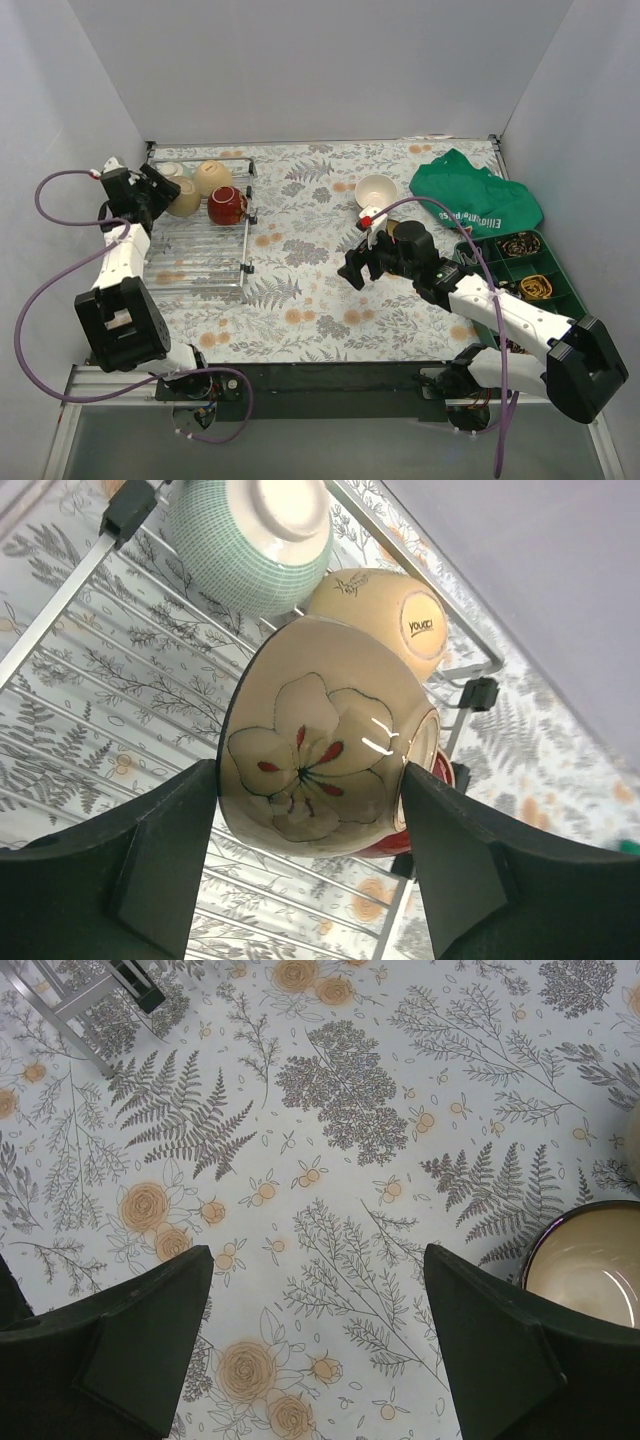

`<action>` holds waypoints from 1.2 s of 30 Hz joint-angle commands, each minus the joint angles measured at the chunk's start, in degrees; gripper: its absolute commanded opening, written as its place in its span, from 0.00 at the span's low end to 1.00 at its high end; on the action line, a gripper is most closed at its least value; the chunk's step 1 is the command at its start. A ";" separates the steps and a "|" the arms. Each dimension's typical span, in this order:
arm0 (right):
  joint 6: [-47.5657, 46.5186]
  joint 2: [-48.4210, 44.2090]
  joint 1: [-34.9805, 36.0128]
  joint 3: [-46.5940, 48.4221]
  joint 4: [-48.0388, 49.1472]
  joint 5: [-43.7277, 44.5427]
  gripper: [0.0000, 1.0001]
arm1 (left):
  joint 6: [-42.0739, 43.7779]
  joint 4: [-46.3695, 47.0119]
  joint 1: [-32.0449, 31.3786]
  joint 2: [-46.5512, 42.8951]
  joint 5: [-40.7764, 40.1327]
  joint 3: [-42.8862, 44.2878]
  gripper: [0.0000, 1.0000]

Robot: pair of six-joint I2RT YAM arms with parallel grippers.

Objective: Unload the bowls from the dish rack

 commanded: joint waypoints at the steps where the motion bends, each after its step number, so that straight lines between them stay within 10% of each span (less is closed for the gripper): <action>1: -0.69 0.40 0.39 0.80 2.13 -2.11 0.94 | 9.34 -1.39 -6.55 -6.20 -11.86 3.09 0.00; 27: -0.60 -4.96 0.47 4.14 -5.25 -5.19 0.93 | 56.17 6.07 -59.02 -19.65 -45.62 -11.57 0.00; 36: 3.09 -8.65 0.39 6.69 -15.61 6.49 0.95 | 67.61 15.99 -75.54 -20.53 -48.87 -20.63 0.00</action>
